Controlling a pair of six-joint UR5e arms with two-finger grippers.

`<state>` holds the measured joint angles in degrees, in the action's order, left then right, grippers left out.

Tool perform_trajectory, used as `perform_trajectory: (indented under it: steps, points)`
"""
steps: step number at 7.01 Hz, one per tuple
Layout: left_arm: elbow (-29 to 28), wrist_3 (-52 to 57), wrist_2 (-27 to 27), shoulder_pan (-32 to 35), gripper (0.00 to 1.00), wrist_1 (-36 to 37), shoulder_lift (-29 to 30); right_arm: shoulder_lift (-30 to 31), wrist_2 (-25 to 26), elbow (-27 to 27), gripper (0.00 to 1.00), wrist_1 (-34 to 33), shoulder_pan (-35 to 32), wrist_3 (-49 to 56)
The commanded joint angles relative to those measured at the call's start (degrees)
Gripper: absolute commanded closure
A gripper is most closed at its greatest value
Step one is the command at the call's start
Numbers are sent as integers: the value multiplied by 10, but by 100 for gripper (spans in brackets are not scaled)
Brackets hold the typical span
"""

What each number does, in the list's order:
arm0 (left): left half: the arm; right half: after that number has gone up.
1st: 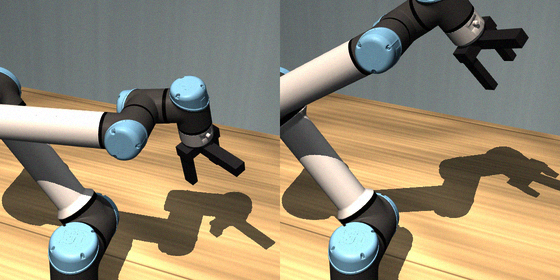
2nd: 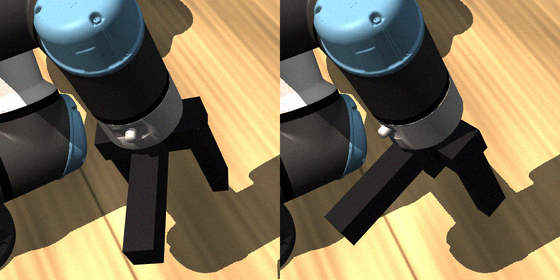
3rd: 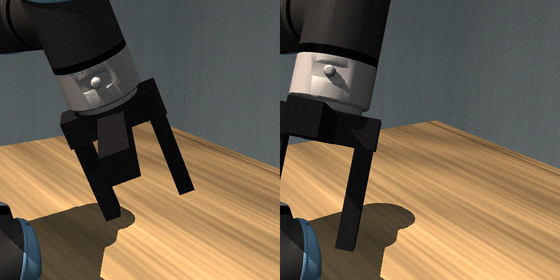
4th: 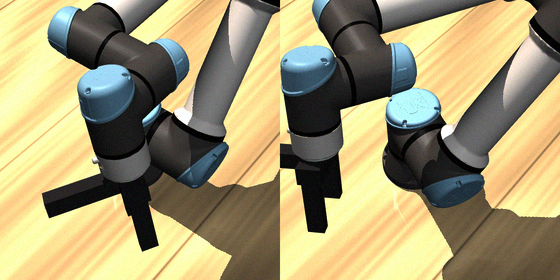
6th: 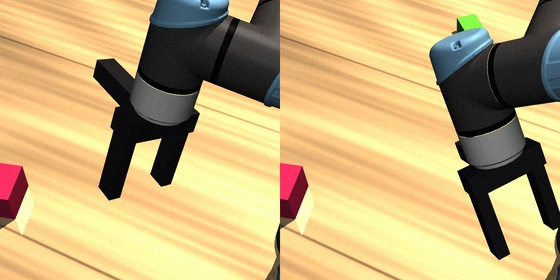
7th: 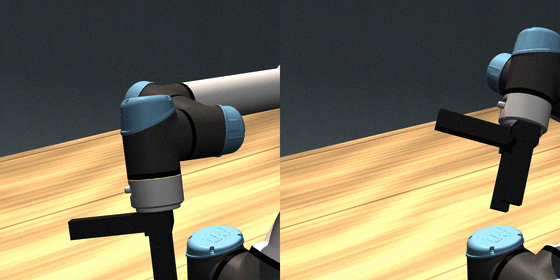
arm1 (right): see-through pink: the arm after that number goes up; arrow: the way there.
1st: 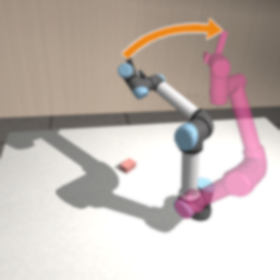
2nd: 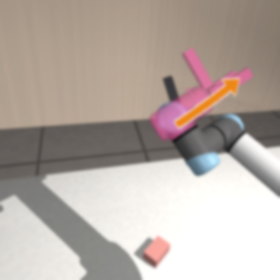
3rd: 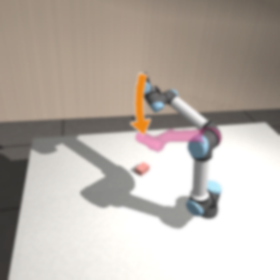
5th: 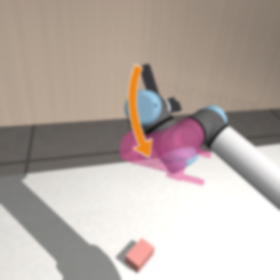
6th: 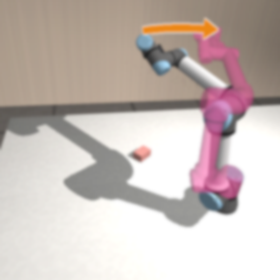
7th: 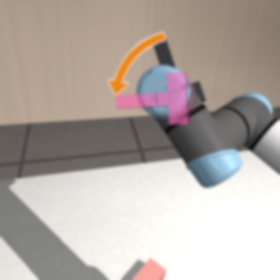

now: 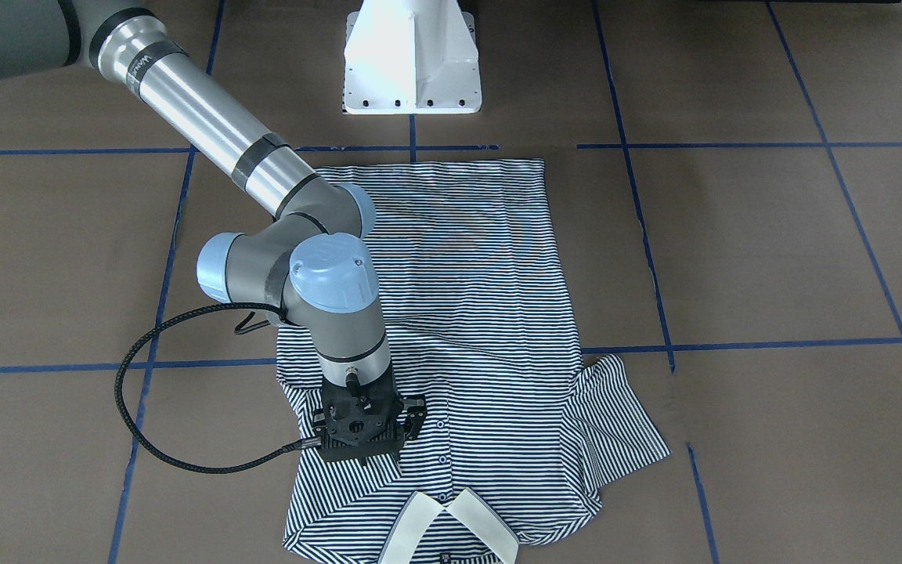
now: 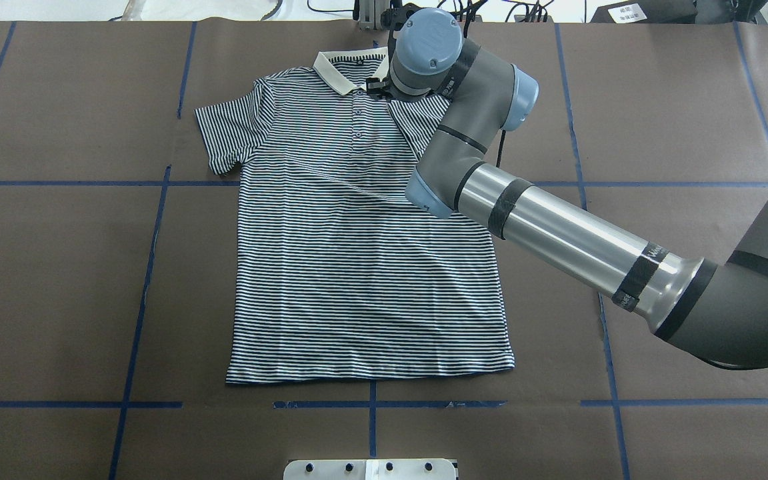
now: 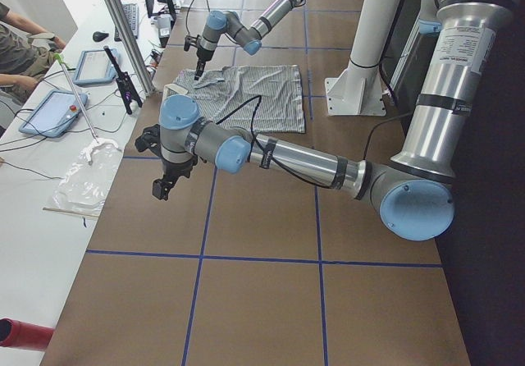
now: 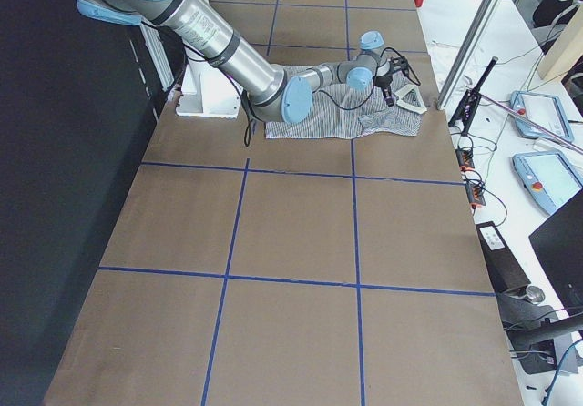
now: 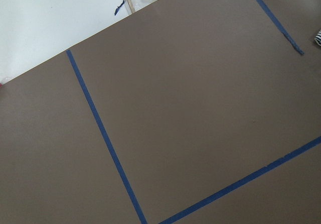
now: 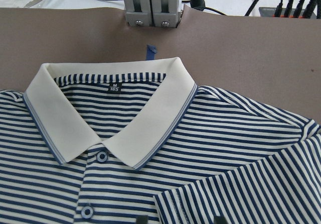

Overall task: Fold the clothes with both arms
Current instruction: 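Fold the sleeve nearest the right gripper inward onto the shirt body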

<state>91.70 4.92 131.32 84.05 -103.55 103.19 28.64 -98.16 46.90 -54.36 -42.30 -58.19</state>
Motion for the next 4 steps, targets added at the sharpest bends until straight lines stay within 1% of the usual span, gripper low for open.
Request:
perform_trajectory:
  steps: [1,2,3,4]
  points:
    - [2,-175,-4,-70,0,-29,37,30,-78,54,0,-7,-15,-3]
    - [2,-304,-4,-107,0,-31,78,101,-153,165,0,-81,-35,-2]
    - [1,-403,-15,-142,0,-58,93,141,-167,276,0,-210,-43,2]
    - [-8,-515,-84,-204,0,-107,102,156,-191,353,0,-321,-64,8]
